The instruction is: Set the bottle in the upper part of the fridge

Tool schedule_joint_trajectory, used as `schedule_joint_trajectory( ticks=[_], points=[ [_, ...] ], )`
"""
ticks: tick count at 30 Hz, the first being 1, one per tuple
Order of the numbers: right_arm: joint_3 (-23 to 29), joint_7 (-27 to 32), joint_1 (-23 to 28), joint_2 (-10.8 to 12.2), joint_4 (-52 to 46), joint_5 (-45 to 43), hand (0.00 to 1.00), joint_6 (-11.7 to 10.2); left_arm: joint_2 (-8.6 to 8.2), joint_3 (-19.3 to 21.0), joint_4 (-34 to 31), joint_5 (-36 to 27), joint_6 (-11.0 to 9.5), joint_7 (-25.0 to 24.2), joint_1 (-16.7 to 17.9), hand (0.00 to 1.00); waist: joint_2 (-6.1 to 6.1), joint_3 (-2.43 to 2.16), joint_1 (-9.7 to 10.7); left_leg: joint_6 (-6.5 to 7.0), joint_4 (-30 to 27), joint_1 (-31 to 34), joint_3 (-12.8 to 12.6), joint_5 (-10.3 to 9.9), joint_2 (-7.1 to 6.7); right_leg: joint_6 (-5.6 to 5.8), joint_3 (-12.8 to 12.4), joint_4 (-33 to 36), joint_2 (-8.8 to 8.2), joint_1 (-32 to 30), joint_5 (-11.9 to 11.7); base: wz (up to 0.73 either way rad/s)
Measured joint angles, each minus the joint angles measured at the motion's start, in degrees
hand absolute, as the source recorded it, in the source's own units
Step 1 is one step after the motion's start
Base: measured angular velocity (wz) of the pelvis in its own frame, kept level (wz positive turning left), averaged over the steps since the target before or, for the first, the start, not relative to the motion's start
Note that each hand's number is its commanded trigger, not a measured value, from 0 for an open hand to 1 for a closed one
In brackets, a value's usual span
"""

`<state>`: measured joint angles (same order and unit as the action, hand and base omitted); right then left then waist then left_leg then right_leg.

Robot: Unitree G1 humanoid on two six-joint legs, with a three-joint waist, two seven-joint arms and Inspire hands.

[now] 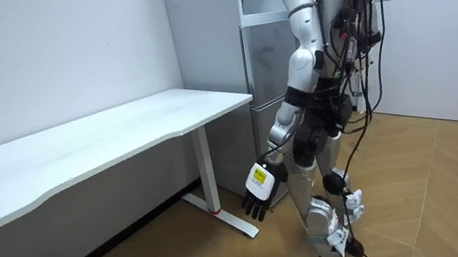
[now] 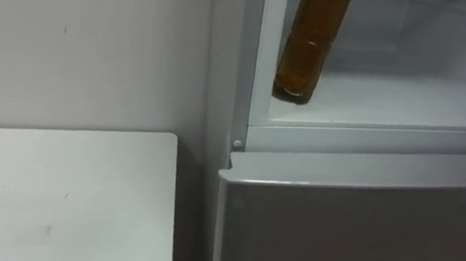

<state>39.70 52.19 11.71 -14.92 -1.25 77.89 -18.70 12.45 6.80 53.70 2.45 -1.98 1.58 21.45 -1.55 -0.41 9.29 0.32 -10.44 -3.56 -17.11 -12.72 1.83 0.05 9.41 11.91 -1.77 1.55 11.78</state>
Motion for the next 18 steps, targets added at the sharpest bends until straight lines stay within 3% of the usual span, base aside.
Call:
schedule_joint_trajectory(
  ticks=[6, 12, 18],
  points=[
    [0.23, 2.92, -3.43, -1.39, -2.99, -4.44, 0.00, -0.64, -0.07, -0.14, 1.23, 0.43, -0.58, 0.33, -0.84, 0.00, 0.34, -0.01, 0.55, 0.02, 0.02, 0.26, -0.02, 0.01, -0.27, 0.19, 0.04, 0.70, -0.35, -0.60, 0.27, -0.01],
    [2.71, 5.37, -3.90, -1.85, -12.25, -13.40, 0.00, -1.30, -0.39, 0.38, 3.22, 0.67, -1.20, 0.72, -0.53, 0.00, 0.55, -0.05, 1.26, 0.02, -0.07, 0.30, 0.12, 0.01, -0.31, 0.17, 0.04, 0.60, -0.33, -0.54, 0.48, 0.00],
    [2.76, 9.31, -3.87, -1.81, -13.39, -19.96, 0.00, -1.15, -1.17, 1.72, 3.72, 1.03, -3.48, 0.76, -0.60, 0.00, 0.63, -0.10, 1.38, 0.02, -0.05, -0.14, 0.05, 0.01, -0.49, 0.26, -0.06, 1.38, -0.55, -0.58, 0.99, 0.00]
  ],
)
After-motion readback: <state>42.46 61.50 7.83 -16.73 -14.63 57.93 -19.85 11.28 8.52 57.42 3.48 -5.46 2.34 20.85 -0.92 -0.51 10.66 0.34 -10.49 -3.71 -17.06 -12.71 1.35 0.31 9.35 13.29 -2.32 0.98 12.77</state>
